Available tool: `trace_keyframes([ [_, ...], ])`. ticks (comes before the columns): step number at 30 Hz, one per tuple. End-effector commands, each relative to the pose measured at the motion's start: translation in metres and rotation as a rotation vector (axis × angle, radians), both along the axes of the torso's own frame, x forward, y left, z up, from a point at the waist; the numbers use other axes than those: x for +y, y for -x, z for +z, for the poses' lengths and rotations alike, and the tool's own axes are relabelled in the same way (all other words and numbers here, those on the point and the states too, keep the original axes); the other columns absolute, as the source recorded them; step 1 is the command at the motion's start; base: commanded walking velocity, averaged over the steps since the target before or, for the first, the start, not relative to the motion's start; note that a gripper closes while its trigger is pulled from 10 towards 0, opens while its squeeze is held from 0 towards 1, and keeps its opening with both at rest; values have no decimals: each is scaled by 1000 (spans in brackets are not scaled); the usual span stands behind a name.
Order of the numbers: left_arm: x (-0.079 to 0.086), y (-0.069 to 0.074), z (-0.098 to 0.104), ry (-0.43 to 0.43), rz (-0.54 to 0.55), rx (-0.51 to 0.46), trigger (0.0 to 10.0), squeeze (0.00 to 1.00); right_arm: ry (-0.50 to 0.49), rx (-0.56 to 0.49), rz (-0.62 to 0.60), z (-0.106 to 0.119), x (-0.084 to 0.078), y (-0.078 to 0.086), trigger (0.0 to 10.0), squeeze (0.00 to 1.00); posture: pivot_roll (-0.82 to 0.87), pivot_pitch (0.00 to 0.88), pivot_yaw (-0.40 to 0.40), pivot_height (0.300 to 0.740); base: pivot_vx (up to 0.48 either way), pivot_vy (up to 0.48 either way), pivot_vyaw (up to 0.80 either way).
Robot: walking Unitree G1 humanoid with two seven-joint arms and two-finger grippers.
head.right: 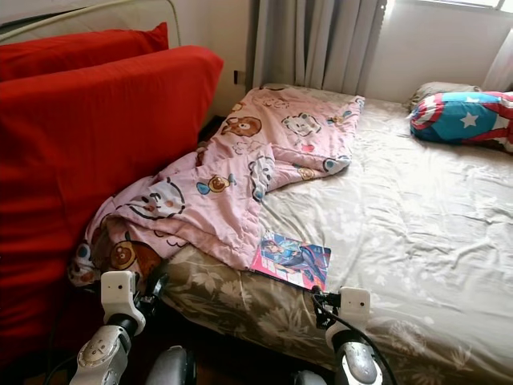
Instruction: Clean up the room
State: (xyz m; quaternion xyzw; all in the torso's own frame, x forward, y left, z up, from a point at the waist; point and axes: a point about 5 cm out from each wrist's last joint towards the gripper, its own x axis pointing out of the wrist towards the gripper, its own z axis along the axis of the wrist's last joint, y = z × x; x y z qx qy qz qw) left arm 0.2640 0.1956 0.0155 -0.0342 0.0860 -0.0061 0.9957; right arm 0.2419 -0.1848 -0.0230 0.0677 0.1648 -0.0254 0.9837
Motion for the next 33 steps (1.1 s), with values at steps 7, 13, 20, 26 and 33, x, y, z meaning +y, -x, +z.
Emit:
trace_keyframes([
  [7, 0, 1, -1, 10, 5, 10, 10000, 0, 0, -27, -33, 4, -4, -3, 10000, 0, 13, 0, -45, 599, 0, 0, 0],
  [13, 0, 0, 0, 10, 7, 6, 10000, 0, 3, -29, -29, 5, -5, -4, 10000, 0, 13, 0, -47, 599, 0, 0, 0],
  [20, 0, -2, 1, 8, 7, 5, 10000, 0, 14, -64, -13, 10, -3, -8, 10000, 0, 12, 0, -43, 599, 144, 0, 0],
  [26, -1, -3, 2, 8, 0, 3, 10000, 0, 22, -68, -12, 11, -4, -9, 10000, 0, 15, 0, -46, 599, 275, 0, 667],
  [33, 0, -3, 3, 11, 3, 2, 10000, 0, 6, -64, -9, 10, -3, -9, 10000, 0, 17, 0, -47, 599, 285, 0, 0],
])
